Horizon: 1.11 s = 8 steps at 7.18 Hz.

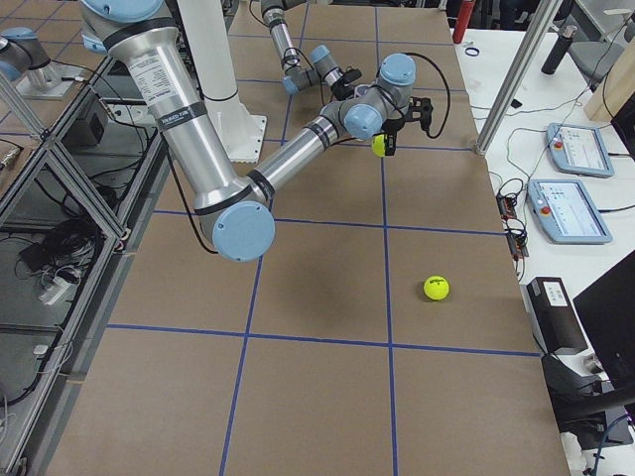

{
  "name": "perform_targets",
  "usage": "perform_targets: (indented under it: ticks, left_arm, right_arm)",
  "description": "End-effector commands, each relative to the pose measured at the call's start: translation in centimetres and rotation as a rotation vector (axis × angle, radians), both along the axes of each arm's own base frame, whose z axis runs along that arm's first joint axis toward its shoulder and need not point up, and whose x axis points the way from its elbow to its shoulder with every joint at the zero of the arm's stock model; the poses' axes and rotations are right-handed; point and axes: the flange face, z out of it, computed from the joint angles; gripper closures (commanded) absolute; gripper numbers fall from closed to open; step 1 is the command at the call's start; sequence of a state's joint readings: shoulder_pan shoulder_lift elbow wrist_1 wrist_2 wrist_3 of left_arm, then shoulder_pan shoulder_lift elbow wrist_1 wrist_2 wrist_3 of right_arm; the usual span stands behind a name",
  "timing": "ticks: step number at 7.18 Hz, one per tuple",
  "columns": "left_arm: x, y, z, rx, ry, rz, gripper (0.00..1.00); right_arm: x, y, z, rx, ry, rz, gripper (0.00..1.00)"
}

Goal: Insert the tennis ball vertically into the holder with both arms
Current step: 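Grip the standing can's side with the left gripper while the right gripper holds the ball, then carry the yellow ball with the right gripper over the can's open top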

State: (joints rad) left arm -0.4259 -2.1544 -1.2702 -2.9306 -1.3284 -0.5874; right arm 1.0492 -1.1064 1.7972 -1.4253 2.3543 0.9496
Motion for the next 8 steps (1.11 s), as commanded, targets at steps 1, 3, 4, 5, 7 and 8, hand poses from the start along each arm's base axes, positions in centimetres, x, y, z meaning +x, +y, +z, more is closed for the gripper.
perform_targets:
  ticks: [1, 3, 4, 5, 7, 8]
  left_arm:
    - [1.0, -0.2, -0.5, -0.002, 0.0, 0.003, 0.02]
    - [0.9, -0.3, -0.7, 0.0, 0.004, 0.001, 0.02]
    - [1.0, -0.4, -0.9, 0.001, 0.005, 0.001, 0.02]
    - [1.0, -0.4, -1.0, 0.001, 0.007, 0.001, 0.02]
    - [1.0, -0.4, -0.9, 0.001, 0.005, 0.001, 0.02]
    - [1.0, -0.4, -0.9, 0.001, 0.005, 0.001, 0.02]
  right_arm:
    - [0.0, 0.0, -0.8, 0.012, -0.007, 0.0, 1.0]
    - [-0.2, 0.3, -2.1, 0.014, -0.036, -0.024, 1.0]
    - [-0.7, 0.4, -3.4, 0.0, -0.05, -0.015, 1.0]
    - [-1.4, 0.6, -5.2, -0.02, -0.07, -0.005, 1.0]
    - [-2.7, 1.2, -8.2, -0.046, -0.103, 0.003, 1.0]
    - [-3.8, 1.6, -9.8, -0.057, -0.119, -0.001, 1.0]
